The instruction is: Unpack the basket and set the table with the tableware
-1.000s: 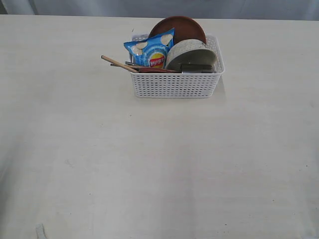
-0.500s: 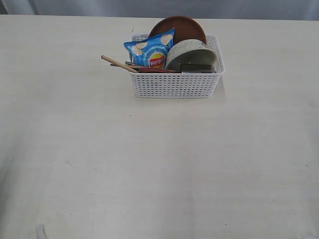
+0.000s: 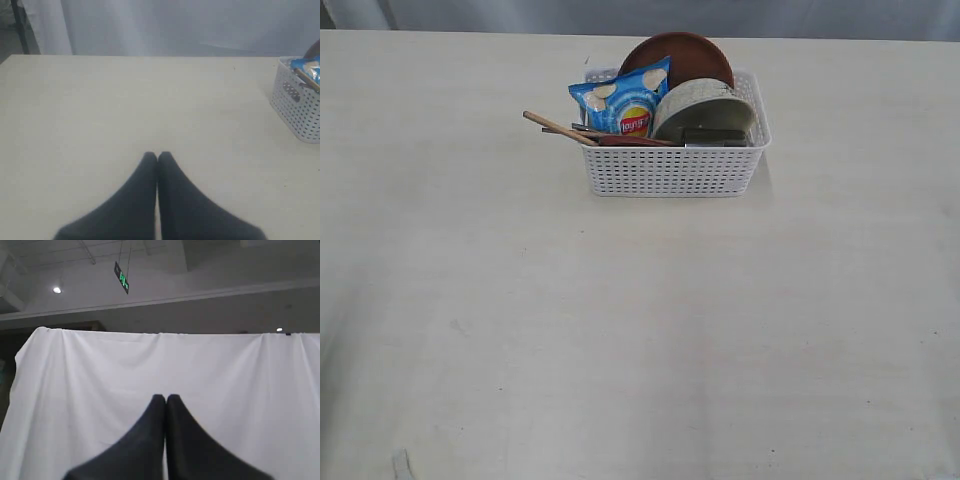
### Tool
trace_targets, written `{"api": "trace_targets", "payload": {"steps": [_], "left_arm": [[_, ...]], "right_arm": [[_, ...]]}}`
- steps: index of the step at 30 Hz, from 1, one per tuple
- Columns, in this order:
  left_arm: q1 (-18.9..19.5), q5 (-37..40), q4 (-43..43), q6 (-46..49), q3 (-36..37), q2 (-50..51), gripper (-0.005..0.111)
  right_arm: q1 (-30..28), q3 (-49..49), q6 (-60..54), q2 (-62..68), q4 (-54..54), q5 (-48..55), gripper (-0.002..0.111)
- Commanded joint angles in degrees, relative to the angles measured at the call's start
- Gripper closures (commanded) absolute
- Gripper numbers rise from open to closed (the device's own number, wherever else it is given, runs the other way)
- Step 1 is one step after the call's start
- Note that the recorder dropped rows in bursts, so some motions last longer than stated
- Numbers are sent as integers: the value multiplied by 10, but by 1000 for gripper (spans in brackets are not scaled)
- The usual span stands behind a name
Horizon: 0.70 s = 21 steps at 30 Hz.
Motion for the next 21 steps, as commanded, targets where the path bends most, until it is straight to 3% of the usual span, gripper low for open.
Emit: {"api": "trace_targets", "payload": {"steps": [1, 4, 12, 16, 21], "left_arm": [[2, -7, 6, 2, 1, -2, 107], [2, -7, 6, 2, 1, -2, 107], [2, -7, 6, 2, 1, -2, 107], [2, -7, 6, 2, 1, -2, 107], [2, -7, 6, 2, 1, -2, 107]], "right_arm": [[1, -8, 73, -2, 0, 145, 108], [1, -50, 95, -2, -1, 272, 108], [12, -182, 92, 134, -20, 362, 108], [70, -262, 82, 254, -68, 442, 108], [197, -367, 33, 438, -69, 634, 108]]}}
